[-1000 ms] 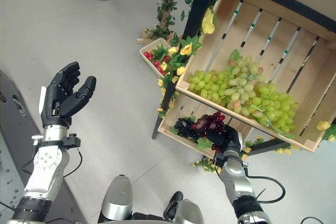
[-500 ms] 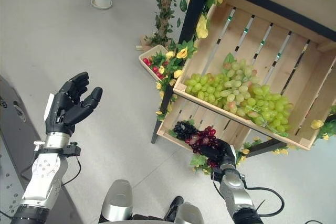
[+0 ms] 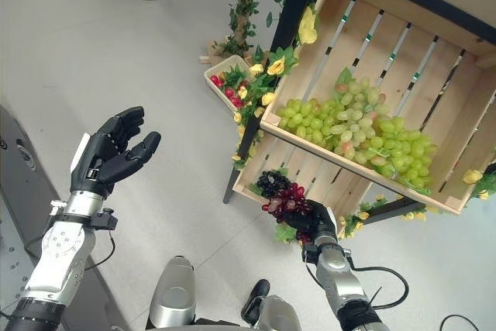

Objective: Pick up the fruits from the basket on one side to the basket on the other side

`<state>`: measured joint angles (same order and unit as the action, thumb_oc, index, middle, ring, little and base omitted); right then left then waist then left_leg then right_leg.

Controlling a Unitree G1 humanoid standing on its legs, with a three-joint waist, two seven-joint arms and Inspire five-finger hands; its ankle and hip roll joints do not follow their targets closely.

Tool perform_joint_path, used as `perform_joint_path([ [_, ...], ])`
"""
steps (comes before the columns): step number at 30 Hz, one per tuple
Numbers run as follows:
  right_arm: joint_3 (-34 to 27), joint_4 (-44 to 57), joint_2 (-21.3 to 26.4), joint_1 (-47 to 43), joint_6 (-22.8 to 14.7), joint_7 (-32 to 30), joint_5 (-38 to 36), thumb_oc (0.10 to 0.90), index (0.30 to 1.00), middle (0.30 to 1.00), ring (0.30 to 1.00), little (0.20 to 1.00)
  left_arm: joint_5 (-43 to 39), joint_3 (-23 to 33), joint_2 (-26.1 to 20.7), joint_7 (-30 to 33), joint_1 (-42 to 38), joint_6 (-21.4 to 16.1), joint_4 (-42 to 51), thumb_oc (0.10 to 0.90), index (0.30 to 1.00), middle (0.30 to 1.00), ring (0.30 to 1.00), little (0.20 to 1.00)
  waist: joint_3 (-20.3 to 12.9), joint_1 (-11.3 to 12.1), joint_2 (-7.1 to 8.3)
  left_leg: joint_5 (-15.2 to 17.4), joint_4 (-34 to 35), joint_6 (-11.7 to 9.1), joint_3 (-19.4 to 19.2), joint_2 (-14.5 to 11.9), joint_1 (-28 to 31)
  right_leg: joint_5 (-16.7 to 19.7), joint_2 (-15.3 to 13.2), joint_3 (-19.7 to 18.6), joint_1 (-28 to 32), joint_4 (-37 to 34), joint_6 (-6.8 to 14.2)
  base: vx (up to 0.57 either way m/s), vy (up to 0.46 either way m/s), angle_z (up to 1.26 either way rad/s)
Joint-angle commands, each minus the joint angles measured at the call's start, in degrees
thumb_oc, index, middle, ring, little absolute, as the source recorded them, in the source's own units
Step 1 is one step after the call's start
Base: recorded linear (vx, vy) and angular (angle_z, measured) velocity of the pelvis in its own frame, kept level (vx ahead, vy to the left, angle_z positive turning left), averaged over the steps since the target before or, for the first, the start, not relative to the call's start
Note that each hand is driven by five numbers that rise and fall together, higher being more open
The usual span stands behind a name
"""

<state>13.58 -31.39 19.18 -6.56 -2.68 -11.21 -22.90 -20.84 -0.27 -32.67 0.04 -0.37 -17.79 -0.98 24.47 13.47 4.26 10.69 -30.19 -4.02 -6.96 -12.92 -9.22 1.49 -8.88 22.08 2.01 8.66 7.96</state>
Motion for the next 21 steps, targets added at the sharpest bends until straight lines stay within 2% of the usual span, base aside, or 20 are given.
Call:
perform_joint_path([
  [1, 2.0, 1.2, 0.0, -6.6, -7.3, 1.1, -0.6, 0.4, 0.3, 0.3, 0.3, 0.3, -2.7, -1.9, -2.2, -0.4, -4.9, -5.5, 6.5, 0.8, 0.9, 0.9, 0.9, 0.9, -3.1, -0.5, -1.22, -6.6, 3.6, -1.5, -4.1, 5.4, -3.9, -5.6, 3.4, 2.0, -1.9, 13.4, -0.5, -0.03, -0.007, 0.01],
  [6, 0.8, 8.2, -4.1, -0.6, -11.5, 9.1, -16.6, 0.4, 0.3, 0.3, 0.3, 0.3, -1.4, -0.9, 0.4, -3.0, -0.9, -5.5, 7.8, 0.8, 0.9, 0.9, 0.9, 0.9, -4.4, -0.9, -0.77, -8.4, 9.4, -1.7, -4.9, 6.4, 1.4, -4.0, 3.8, 1.2, 1.1, 8.8, 0.6, 0.08, 0.028, -0.1],
  [9, -0.2, 16.1, -6.1, 6.3, -9.6, 14.3, -22.7, 0.4, 0.3, 0.3, 0.3, 0.3, -0.9, -0.1, 3.8, -5.1, 3.8, -6.7, 8.6, 0.8, 0.9, 0.9, 0.9, 0.9, -7.0, -2.5, -1.01, -10.0, 14.6, -1.4, -5.7, 7.1, 5.2, -3.3, 3.4, 0.7, 2.4, 6.0, 1.3, 0.11, 0.146, 0.01],
  [11, -0.6, 18.2, -6.4, 8.4, -8.5, 16.1, -24.3, 0.4, 0.3, 0.3, 0.3, 0.3, -1.3, 0.2, 4.5, -5.9, 5.0, -7.0, 9.1, 0.8, 0.9, 0.9, 0.9, 0.9, -7.7, -3.1, -1.11, -10.5, 16.2, -1.3, -5.9, 7.3, 6.1, -3.0, 3.2, 0.7, 2.6, 5.1, 1.7, -0.02, 0.138, -0.08],
  [12, -1.8, 22.4, -6.0, 12.5, -6.6, 19.6, -23.8, 0.4, 0.3, 0.3, 0.3, 0.3, -2.5, 0.7, 5.6, -7.5, 7.4, -7.8, 10.4, 0.8, 0.9, 0.9, 0.9, 0.9, -8.5, -4.3, -1.33, -11.5, 18.9, -1.2, -6.0, 7.6, 7.6, -2.3, 2.8, 0.3, 3.2, 2.9, 2.2, -0.08, 0.18, -0.1],
  [16, -3.8, 28.5, -4.7, 19.2, -3.6, 27.1, -27.9, 0.4, 0.3, 0.3, 0.3, 0.3, -4.0, -0.1, 6.6, -8.0, 11.1, -11.0, 12.6, 0.8, 0.9, 0.9, 0.9, 0.9, -9.5, -6.8, -1.64, -12.2, 22.2, -0.7, -6.2, 8.2, 9.0, -1.7, 1.9, -0.8, 4.0, -0.9, 2.7, -0.13, 0.146, -0.14],
  [21, -3.2, 29.0, -3.5, 19.1, -2.4, 30.5, -26.4, 0.4, 0.3, 0.3, 0.3, 0.3, -3.6, -2.8, 6.8, -6.8, 9.8, -13.0, 12.0, 0.8, 0.9, 0.9, 0.9, 0.9, -9.1, -8.1, -1.85, -11.8, 22.0, -0.4, -6.9, 7.9, 7.8, -2.0, 1.3, -1.3, 3.9, -2.5, 2.1, -0.13, 0.055, -0.15],
])
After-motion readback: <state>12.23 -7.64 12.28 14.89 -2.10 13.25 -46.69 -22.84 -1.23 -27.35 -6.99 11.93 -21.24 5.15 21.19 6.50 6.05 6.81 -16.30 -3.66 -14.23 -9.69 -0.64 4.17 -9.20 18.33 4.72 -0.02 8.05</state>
